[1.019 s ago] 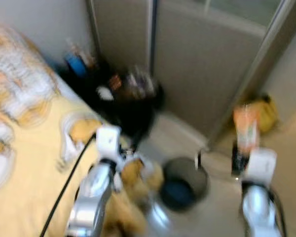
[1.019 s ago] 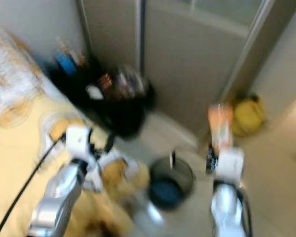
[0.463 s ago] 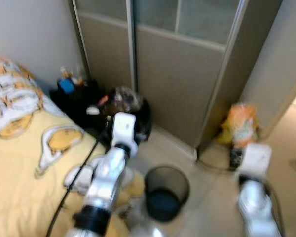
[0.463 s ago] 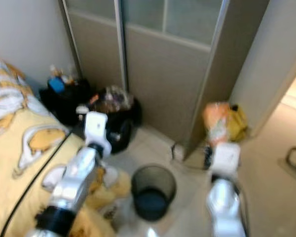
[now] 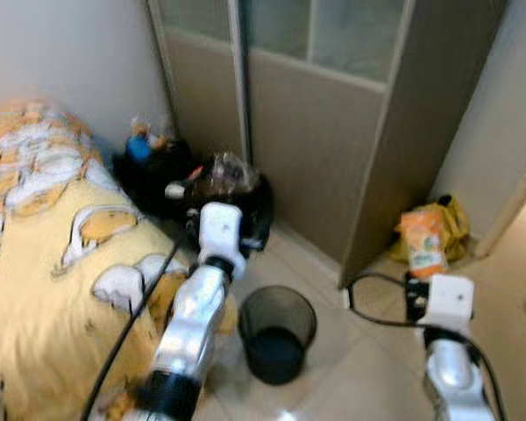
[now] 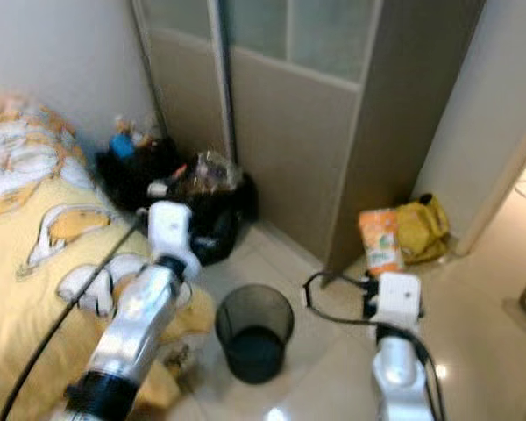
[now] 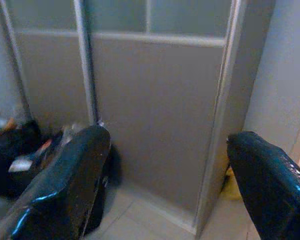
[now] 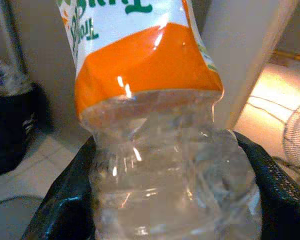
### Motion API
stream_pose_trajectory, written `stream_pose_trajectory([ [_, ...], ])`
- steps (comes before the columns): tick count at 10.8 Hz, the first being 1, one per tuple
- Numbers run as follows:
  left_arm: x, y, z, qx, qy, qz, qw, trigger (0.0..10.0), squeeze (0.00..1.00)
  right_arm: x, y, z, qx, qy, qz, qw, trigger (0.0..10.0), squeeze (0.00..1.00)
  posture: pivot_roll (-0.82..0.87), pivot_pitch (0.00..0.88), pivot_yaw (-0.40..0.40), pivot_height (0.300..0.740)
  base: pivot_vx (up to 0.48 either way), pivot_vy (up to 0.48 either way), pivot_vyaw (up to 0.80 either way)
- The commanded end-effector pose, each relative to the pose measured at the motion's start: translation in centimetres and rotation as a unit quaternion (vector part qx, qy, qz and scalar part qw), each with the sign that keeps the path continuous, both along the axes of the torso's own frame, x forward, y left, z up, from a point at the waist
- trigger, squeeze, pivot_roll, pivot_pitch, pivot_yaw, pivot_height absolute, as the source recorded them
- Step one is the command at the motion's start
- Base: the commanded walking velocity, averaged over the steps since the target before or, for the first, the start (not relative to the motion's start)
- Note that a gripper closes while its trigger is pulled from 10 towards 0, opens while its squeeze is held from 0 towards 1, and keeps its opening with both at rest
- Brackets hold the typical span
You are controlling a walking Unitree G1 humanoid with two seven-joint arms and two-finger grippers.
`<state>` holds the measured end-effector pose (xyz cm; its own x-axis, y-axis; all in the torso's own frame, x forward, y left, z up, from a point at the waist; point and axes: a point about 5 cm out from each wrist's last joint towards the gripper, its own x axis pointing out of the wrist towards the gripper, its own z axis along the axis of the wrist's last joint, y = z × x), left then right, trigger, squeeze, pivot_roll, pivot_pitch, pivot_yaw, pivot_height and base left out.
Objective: Clean up the room
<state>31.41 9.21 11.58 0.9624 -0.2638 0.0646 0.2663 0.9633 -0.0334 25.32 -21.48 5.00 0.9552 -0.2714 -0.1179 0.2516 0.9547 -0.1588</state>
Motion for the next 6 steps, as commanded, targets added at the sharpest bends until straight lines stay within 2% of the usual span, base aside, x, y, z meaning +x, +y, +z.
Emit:
stream_pose_trajectory([
  [1, 0.2, 0.5, 0.2, -0.003, -0.001, 0.009, 1.000, 10.0, 0.00, 0.4, 0.5, 0.5, 0.004, -0.009, 0.011, 1.000, 10.0, 0.00, 0.05, 0.008, 0.044, 0.740, 0.296, 0.000, 0.00],
  [2, 0.2, 0.5, 0.2, -0.003, -0.001, 0.009, 1.000, 10.0, 0.00, 0.4, 0.5, 0.5, 0.004, -0.009, 0.011, 1.000, 10.0, 0.00, 0.05, 0.008, 0.044, 0.740, 0.296, 0.000, 0.00],
  [4, 0.2, 1.1, -1.1, -0.013, 0.030, 0.038, 0.999, 10.0, 0.00, 0.7, 1.3, -0.1, 0.021, 0.007, 0.039, 0.999, 10.0, 0.00, 0.08, 0.000, 0.014, 0.740, 0.480, 0.000, 0.60],
  [6, 0.4, 1.5, -1.1, -0.006, 0.033, 0.041, 0.999, 10.0, 0.00, 0.9, 1.3, -0.5, 0.013, 0.025, 0.040, 0.999, 10.0, 0.00, 0.08, 0.000, 0.019, 0.740, 0.480, 0.000, 0.59],
])
